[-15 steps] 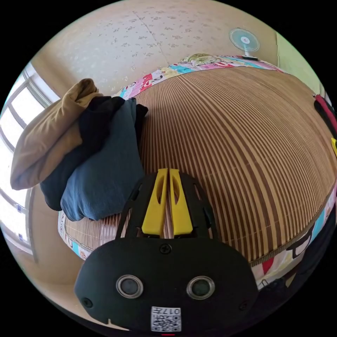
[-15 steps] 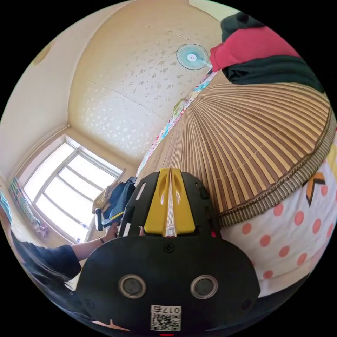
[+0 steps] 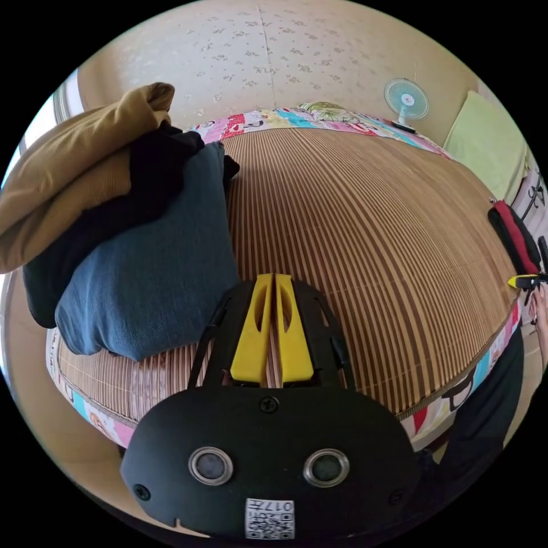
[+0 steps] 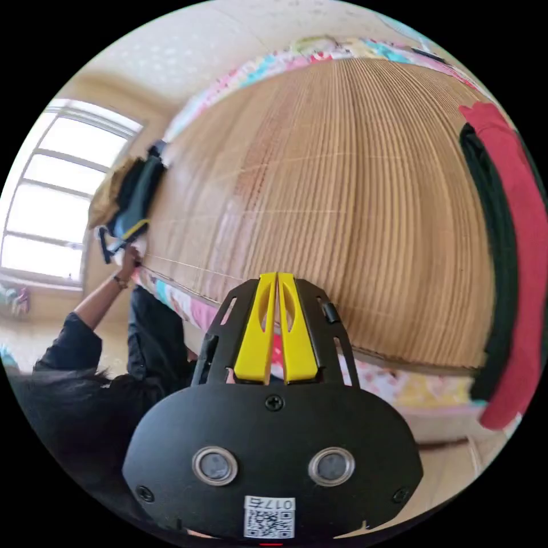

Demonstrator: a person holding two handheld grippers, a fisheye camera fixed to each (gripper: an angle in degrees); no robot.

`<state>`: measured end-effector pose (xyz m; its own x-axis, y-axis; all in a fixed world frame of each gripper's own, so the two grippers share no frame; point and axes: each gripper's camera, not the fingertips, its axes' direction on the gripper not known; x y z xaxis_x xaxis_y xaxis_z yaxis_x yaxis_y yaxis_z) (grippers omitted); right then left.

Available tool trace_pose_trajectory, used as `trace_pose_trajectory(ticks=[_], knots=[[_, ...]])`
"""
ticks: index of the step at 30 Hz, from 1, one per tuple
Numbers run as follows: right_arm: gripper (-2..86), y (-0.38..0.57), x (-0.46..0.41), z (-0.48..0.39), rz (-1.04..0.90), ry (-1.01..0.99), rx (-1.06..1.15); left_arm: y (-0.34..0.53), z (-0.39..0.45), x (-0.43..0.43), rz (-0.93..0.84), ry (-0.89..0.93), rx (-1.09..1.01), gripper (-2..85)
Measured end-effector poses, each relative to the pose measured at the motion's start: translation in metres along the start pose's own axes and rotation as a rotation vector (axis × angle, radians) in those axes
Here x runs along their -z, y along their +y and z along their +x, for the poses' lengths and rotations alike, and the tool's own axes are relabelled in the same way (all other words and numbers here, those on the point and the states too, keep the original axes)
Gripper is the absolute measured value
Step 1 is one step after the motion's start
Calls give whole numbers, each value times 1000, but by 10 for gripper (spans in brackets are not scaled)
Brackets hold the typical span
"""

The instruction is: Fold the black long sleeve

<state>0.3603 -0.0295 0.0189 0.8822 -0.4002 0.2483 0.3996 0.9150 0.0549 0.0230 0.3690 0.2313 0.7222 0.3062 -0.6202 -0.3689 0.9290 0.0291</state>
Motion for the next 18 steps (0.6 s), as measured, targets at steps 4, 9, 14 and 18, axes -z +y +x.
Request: trace_pose_trajectory(ticks=[4,9,14,18], knots=[[11,-17,78,-2,221,327,-23,6,-4,1,5,-56,-23,-10],[41,-29,127,44,520,709,-311,13,-7,3,6,-146,-59,-10],[105,-28,7,151,303,547,-472,17,-36,7,6,-91,-36,-10],[97,23,-27,152,633,396,-614,19,-53,10,8,-81,-31,-10]])
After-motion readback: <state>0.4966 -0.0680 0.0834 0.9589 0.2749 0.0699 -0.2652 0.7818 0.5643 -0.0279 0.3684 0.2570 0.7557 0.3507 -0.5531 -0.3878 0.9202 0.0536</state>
